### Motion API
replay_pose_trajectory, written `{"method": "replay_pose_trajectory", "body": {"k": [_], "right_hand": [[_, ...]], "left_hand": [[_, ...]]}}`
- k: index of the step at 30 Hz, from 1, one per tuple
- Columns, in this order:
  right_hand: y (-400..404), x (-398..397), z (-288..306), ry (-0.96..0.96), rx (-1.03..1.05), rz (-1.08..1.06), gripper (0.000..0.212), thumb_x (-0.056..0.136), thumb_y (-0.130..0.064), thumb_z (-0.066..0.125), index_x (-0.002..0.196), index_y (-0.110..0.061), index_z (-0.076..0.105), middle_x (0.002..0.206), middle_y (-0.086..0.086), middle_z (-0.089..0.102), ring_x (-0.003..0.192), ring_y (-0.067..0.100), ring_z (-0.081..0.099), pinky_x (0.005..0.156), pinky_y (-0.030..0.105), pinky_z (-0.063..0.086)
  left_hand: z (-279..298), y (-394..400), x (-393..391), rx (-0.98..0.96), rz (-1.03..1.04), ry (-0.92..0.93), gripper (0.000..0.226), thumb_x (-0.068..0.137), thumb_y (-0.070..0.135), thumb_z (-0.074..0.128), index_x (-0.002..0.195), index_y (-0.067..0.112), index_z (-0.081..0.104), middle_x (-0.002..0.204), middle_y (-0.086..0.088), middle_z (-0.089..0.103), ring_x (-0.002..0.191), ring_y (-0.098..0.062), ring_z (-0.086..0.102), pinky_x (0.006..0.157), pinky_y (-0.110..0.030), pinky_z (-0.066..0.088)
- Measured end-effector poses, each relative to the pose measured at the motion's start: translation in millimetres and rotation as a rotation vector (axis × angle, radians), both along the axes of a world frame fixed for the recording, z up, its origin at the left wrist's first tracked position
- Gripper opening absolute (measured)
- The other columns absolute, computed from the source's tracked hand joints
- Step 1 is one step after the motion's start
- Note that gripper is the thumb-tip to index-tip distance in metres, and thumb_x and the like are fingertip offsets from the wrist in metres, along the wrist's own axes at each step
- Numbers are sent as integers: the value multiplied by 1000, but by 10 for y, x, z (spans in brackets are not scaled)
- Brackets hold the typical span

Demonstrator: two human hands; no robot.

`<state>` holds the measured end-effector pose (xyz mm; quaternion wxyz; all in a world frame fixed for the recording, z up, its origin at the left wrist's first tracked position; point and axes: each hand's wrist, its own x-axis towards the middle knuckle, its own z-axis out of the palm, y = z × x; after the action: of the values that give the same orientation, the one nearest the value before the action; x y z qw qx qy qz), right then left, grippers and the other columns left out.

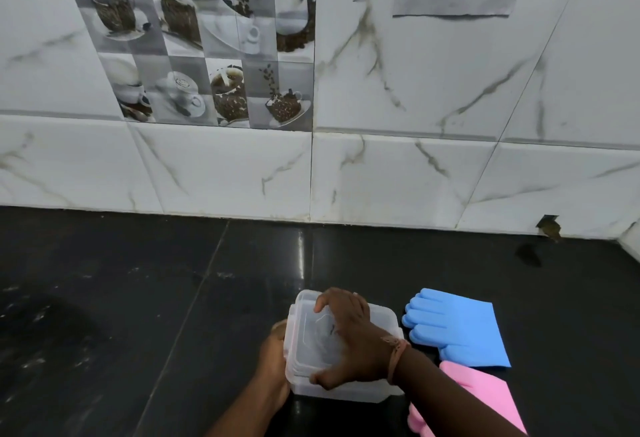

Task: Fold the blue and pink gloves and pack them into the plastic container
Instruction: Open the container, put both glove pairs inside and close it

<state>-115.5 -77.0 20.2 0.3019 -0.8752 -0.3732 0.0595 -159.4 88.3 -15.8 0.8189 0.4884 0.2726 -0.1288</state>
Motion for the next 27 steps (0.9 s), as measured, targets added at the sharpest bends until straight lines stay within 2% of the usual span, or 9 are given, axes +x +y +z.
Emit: {"method": "replay_pose_trajectory", "body": {"k": [2, 4, 6, 8, 12, 15, 20, 25, 27], "right_hand": [[-80, 90, 119, 12, 97, -24, 89, 54, -67, 81, 123, -42, 31, 126, -18, 34, 118, 4, 39, 103, 37, 41], [-222, 268, 340, 158, 347, -101, 82, 61, -57, 83, 127, -40, 37, 130, -10, 43, 116, 7, 50, 97, 32, 49], [-400, 506, 566, 342, 768, -224, 62, 73, -42, 77, 126, -33, 45, 128, -1, 52, 114, 9, 54, 98, 25, 45], [-621, 746, 685, 618, 1232, -336, 40, 80, -40, 65, 116, -25, 58, 116, 8, 57, 108, 20, 55, 100, 36, 42], [-763, 1036, 466, 1118, 1695, -383, 60, 77, -66, 60, 115, -20, 63, 113, 11, 58, 110, 33, 55, 112, 49, 32], [-570, 1138, 183, 1288, 1662, -566, 62, 80, -65, 50, 123, -21, 57, 117, 15, 58, 118, 37, 51, 113, 60, 27], [-276, 1266, -83, 1304, 1248, -1022, 44, 101, -10, 26, 141, -4, 42, 138, 21, 54, 126, 39, 53, 106, 52, 41], [-286, 1317, -162, 1362, 914, -1032, 48, 102, -15, 27, 147, -3, 34, 144, 20, 50, 132, 36, 49, 109, 45, 41], [-398, 1336, -115, 1301, 846, -1007, 43, 101, -14, 35, 142, -2, 40, 122, 23, 62, 107, 38, 63, 87, 45, 54]], "left_hand": [[143, 25, -39, 87, -41, -156, 13, 95, 12, 65, 90, 11, 76, 75, 0, 74, 79, -26, 68, 66, -27, 60], [129, 9, -55, 59, -17, -165, 32, 97, 18, 57, 117, -5, 66, 93, -10, 72, 81, -26, 71, 74, -38, 60], [38, 49, -61, 116, 93, -41, 31, 98, 25, 54, 91, 0, 69, 77, -15, 65, 62, -28, 65, 60, -38, 57], [70, -7, -99, 70, 87, -7, 48, 99, 41, 51, 71, 7, 70, 63, -13, 65, 53, -27, 64, 56, -35, 56], [227, -113, -85, 128, 112, -41, 46, 101, 34, 56, 110, -10, 64, 89, -24, 66, 80, -36, 65, 72, -44, 56], [191, -120, -75, 224, 138, -38, 33, 96, 17, 65, 120, -5, 60, 100, -28, 72, 82, -36, 69, 67, -42, 59], [149, -107, 9, 310, 139, -5, 21, 88, 4, 64, 108, 6, 69, 95, -23, 79, 70, -32, 75, 55, -38, 60], [160, -152, 81, 491, 91, 31, 31, 80, 0, 57, 102, 16, 72, 94, -16, 78, 85, -36, 72, 60, -39, 58], [168, -170, 102, 537, 73, 40, 34, 79, -1, 56, 102, 17, 71, 98, -14, 75, 90, -36, 69, 64, -39, 57]]}}
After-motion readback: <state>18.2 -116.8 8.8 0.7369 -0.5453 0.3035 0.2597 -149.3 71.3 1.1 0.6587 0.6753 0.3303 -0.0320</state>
